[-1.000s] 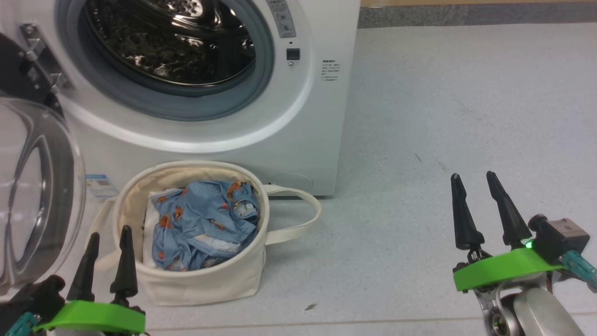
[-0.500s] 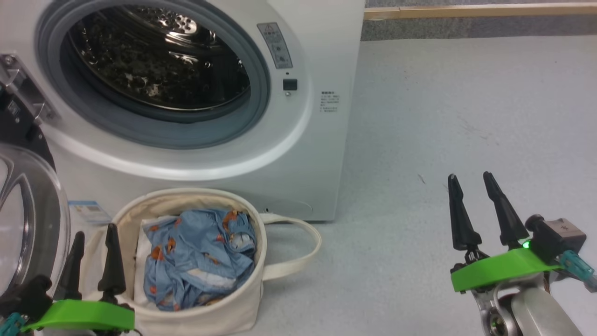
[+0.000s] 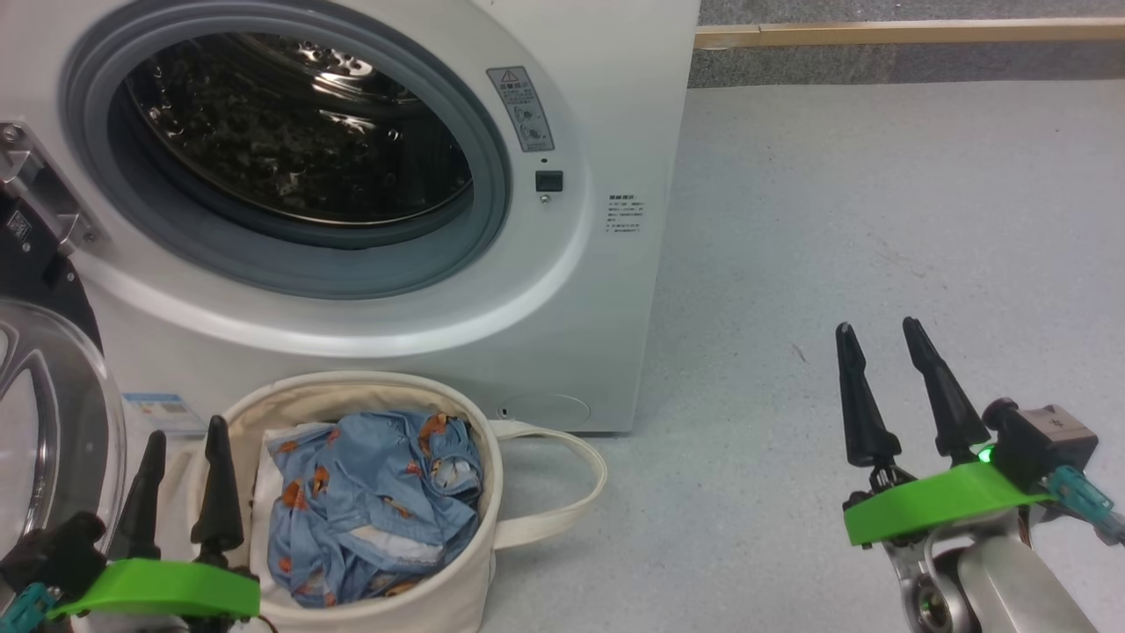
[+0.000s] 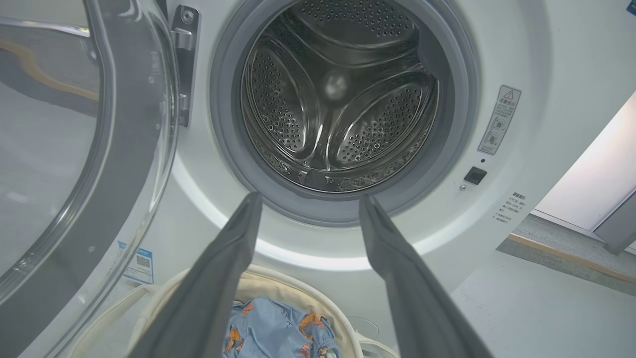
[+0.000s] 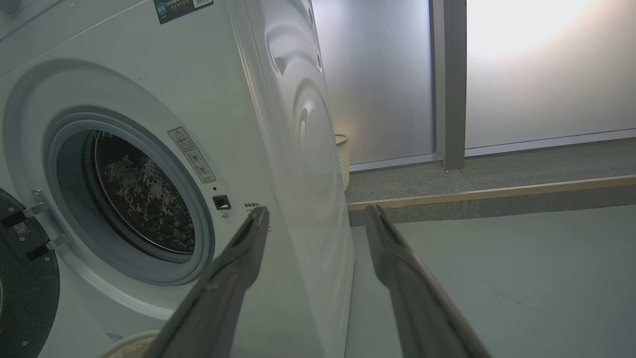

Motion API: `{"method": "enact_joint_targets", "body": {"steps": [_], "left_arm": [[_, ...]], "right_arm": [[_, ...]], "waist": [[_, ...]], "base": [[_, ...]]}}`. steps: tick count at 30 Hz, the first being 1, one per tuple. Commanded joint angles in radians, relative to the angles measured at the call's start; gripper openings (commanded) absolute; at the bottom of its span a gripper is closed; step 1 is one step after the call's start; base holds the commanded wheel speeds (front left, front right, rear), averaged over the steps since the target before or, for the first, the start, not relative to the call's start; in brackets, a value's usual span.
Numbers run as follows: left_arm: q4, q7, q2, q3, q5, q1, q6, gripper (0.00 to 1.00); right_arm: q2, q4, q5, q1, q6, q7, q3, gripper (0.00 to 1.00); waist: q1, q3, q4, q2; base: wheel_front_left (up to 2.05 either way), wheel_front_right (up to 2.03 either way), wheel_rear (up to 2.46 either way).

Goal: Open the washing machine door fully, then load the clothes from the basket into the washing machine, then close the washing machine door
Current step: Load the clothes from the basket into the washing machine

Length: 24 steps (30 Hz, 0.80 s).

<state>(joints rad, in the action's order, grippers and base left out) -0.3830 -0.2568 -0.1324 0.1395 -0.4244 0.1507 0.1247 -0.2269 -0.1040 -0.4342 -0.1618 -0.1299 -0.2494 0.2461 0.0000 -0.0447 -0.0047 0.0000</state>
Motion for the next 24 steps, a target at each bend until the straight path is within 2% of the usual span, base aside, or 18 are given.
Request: {"method": "enact_joint_targets", "body": {"steps": [1,16,24], "left_arm": [[0.024,-0.005,-0.022,0.03,0.005,0.038,0.006,1.0],[-0.005,-0.005,-0.015,0.045,0.007,0.062,0.006,1.0],[-0.07,-0.005,-0.001,0.052,0.015,0.12,0.006,1.0]], "right_arm": [[-0.01,0.031,-0.004,-0.027,-0.001,-0.012,0.018,1.0],[-0.006,0.038,-0.014,-0.035,-0.001,-0.012,0.031,1.0],[-0.013,0.038,-0.003,-0.059,-0.001,-0.012,0.043,1.0]], "waist": [[0.0,-0.001,-0.001,0.0],[0.0,-0.042,-0.011,0.0],[0.0,-0.112,-0.016,0.0]], "base": [[0.0,0.0,0.0],[0.0,0.0,0.0],[0.0,0.0,0.0]]}}
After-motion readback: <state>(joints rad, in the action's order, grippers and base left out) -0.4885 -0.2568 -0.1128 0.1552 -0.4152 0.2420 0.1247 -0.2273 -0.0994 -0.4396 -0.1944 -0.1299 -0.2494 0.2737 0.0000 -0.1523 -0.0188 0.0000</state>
